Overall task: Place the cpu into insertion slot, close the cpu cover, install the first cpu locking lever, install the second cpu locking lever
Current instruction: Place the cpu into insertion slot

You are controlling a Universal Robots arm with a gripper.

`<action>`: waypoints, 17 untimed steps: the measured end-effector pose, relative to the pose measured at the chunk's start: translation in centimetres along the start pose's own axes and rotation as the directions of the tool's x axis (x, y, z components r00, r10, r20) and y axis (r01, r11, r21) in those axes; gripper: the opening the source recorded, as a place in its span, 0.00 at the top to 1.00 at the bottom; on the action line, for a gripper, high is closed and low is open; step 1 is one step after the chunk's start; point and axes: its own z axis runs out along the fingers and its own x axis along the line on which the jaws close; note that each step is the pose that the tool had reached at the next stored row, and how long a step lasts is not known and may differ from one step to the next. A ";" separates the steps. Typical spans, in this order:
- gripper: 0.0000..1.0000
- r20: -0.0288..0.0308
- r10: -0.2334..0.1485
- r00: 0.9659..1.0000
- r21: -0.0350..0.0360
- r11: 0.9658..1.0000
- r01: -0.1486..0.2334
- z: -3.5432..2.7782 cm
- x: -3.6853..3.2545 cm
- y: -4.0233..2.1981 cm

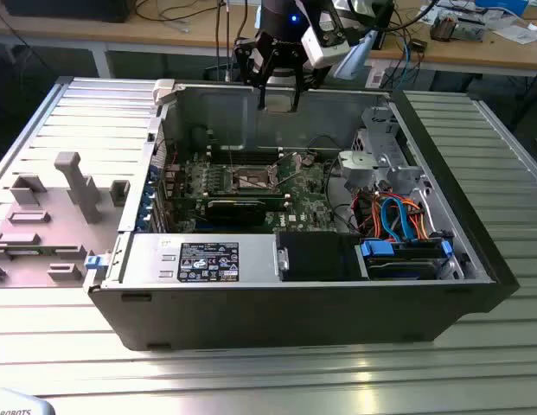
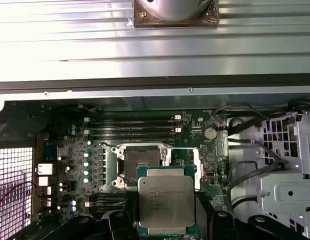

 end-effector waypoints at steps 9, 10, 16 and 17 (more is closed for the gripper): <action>0.46 0.000 0.000 1.000 0.002 1.000 0.000 1.30 0.44 -0.13; 0.46 0.000 0.000 1.000 0.002 1.000 0.000 1.30 0.43 -0.13; 0.46 0.000 0.000 1.000 0.002 1.000 0.000 1.56 0.46 -0.15; 0.46 0.000 0.000 1.000 0.002 1.000 0.000 1.59 0.46 -0.16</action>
